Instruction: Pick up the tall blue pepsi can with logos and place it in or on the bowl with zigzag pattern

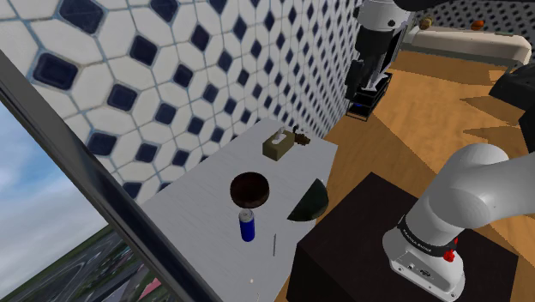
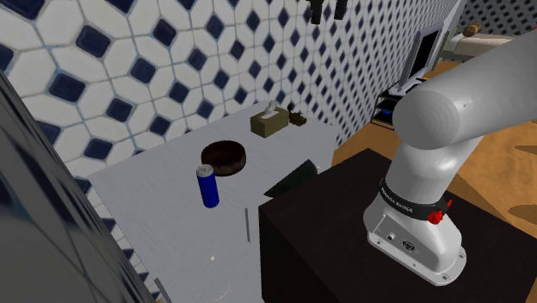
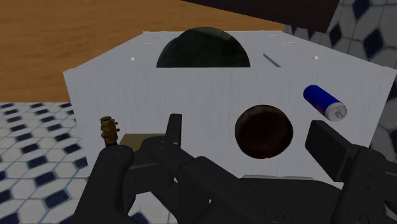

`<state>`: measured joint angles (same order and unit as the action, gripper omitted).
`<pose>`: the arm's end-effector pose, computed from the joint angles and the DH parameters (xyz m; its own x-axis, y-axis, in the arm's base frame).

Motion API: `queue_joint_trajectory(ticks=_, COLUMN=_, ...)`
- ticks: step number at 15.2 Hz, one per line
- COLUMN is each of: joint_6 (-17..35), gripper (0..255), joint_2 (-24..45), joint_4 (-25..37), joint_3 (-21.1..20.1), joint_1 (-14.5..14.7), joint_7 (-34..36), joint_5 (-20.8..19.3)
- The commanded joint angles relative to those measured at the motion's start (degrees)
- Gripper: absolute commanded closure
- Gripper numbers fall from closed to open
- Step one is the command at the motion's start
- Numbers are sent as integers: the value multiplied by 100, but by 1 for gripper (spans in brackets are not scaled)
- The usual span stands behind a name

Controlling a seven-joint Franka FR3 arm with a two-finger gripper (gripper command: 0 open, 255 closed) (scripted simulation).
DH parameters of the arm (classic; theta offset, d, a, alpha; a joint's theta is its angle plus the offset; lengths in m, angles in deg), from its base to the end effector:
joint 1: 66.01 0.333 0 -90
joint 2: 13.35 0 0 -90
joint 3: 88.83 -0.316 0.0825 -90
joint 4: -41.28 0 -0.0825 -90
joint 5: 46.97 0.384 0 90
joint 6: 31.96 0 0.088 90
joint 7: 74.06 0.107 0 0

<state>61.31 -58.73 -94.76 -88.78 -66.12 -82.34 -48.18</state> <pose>0.3107 -0.0031 0.5889 0.9889 0.1426 0.0421 0.1416 -0.9896 0.0268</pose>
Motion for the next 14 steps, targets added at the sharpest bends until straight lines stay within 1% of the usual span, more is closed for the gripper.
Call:
queue_joint_trajectory(ticks=1, joint_6=0, gripper=0, joint_2=0, joint_4=0, joint_3=0, joint_1=0, joint_7=0, joint_5=0)
queue_joint_trajectory(ticks=8, joint_6=1030, gripper=0, joint_2=374, joint_4=-671, joint_3=-682, joint_1=265, joint_7=666, joint_5=353)
queue_joint_trajectory(ticks=14, joint_6=1984, gripper=0, joint_2=1041, joint_4=-966, joint_3=-1297, joint_1=473, joint_7=1252, joint_5=582)
